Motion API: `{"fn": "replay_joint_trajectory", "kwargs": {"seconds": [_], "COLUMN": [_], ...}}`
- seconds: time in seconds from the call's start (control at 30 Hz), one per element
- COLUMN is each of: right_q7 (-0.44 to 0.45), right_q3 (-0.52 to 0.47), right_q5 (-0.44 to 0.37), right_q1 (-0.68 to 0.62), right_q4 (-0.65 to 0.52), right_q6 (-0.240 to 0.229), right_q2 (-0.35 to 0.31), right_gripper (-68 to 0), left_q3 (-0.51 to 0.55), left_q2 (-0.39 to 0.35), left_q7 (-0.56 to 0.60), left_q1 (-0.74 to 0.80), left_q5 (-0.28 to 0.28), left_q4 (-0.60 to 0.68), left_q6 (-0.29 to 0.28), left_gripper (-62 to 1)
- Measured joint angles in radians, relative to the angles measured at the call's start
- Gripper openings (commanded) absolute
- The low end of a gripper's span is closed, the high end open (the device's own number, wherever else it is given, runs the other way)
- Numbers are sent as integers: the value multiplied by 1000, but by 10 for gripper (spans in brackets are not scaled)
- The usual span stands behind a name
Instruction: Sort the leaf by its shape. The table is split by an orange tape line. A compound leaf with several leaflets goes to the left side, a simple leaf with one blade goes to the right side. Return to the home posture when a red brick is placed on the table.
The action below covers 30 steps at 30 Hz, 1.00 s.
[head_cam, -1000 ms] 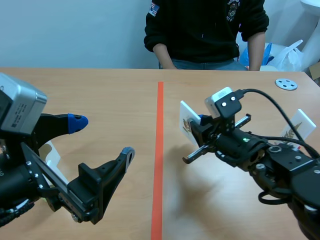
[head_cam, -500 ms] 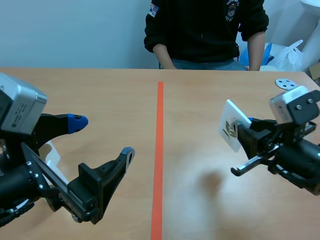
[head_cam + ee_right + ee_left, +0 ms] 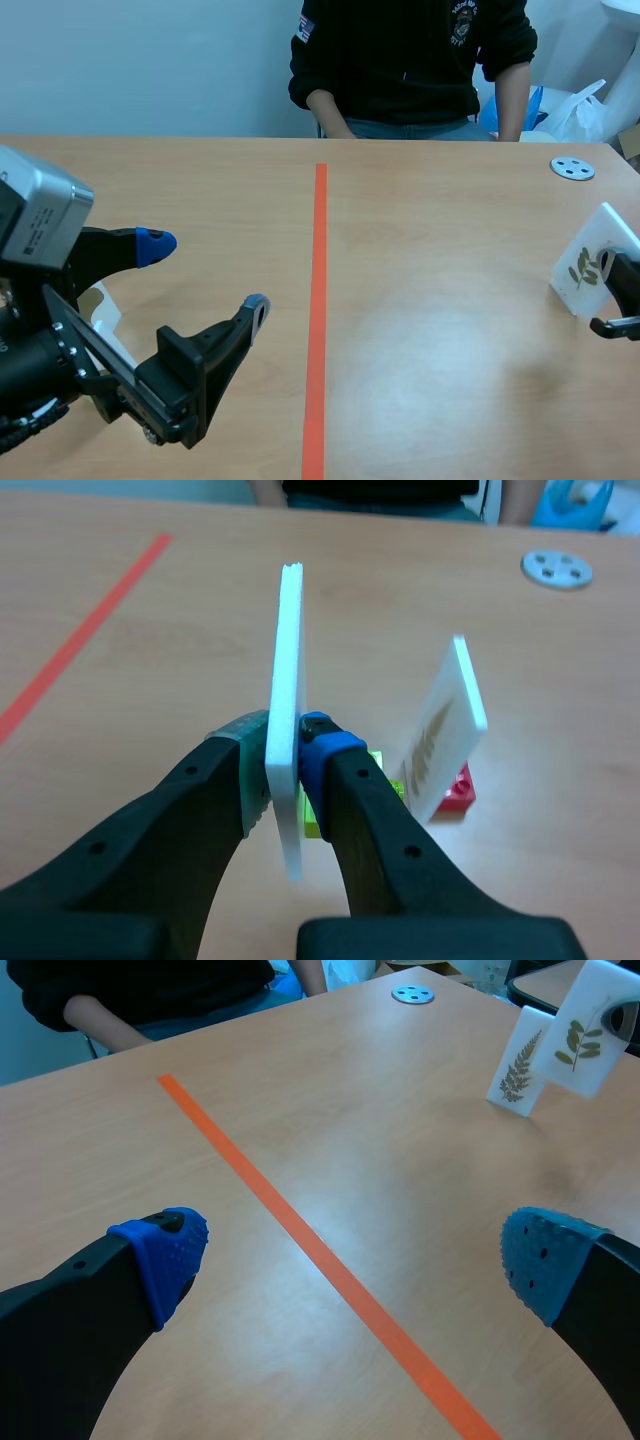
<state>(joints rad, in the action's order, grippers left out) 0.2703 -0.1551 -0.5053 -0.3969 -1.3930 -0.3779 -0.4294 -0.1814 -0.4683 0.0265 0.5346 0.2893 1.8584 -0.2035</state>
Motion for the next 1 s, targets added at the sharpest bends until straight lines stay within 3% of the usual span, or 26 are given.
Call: {"fn": "replay_joint_trajectory", "kwargs": {"seconds": [0.3, 0.53, 0.73, 1.0], "right_q7": [-7, 1, 17, 19], "right_q3": [7, 9, 47, 53], "right_q5": [3, 11, 27, 44], "right_q1": [155, 254, 257, 249], "right_q4": [264, 373, 399, 399], "right_q6": [18, 20, 19, 26], "right_q2": [3, 23, 46, 56], "right_gripper": [-660, -660, -659, -494], "left_q3": [0, 0, 0, 0], "left_q2": [0, 0, 0, 0], "left_q7": [-4, -4, -9, -8], "left_q1": [0, 0, 0, 0], "left_q5": [0, 0, 0, 0], "left_q4": [0, 0, 0, -15], "left_q6": [0, 0, 0, 0], "left_gripper": [14, 14, 14, 14]}}
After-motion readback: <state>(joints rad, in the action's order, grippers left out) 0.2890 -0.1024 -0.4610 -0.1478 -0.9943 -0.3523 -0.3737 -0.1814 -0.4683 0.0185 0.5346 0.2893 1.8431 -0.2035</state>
